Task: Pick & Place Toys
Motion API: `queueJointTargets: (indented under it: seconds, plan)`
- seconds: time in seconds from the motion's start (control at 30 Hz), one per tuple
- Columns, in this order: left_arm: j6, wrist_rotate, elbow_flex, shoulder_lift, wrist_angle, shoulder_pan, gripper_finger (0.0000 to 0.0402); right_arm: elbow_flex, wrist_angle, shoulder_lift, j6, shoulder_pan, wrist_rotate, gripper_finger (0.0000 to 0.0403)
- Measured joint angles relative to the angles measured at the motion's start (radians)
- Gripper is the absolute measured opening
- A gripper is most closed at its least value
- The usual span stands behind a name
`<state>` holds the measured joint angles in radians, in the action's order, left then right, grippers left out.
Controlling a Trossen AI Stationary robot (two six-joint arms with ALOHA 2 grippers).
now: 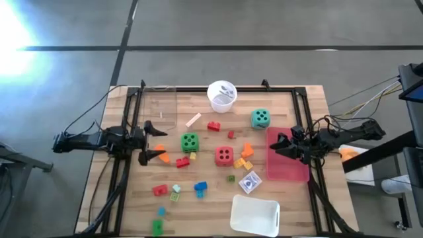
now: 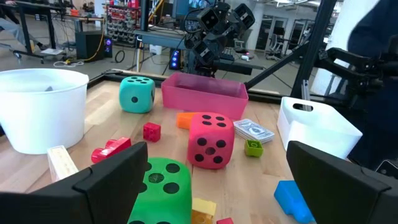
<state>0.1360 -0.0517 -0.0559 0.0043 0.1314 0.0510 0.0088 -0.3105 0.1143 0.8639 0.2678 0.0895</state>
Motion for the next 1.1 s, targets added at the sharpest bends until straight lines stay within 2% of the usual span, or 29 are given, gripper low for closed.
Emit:
queueJointTargets:
  seconds: [0.3,0.47,0.57,0.73,0.8,0.9,0.97,1.1]
  plan:
    - [0.000,0.000,0.000,0.000,0.000,0.000,0.0388,0.000,0.000,0.000,-0.016,0.000,0.004,0.0209]
    - [0.000,0.000,0.000,0.000,0.000,0.000,0.0388,0.000,-0.001,0.000,-0.291,-0.001,0.191,0.0209]
    - [0.000,0.000,0.000,0.000,0.000,0.000,0.0388,0.000,-0.001,0.000,-0.329,-0.001,0.256,0.0209]
    - [0.000,0.000,0.000,0.000,0.000,0.000,0.0388,0.000,-0.014,0.001,-0.327,-0.001,0.270,0.0209]
    - [0.000,0.000,0.000,0.000,0.000,0.000,0.0388,0.000,-0.030,0.000,-0.398,-0.003,0.311,0.0209]
    - [0.000,0.000,0.000,0.000,0.000,0.000,0.0388,0.003,-0.029,0.000,-0.532,-0.002,0.296,0.0209]
    - [0.000,0.000,0.000,0.000,0.000,0.000,0.0388,0.025,-0.023,0.016,-0.566,-0.003,0.296,0.0209]
    - [0.000,0.000,0.000,0.000,0.000,0.000,0.0388,0.133,0.106,0.076,-0.554,-0.003,0.421,0.0209]
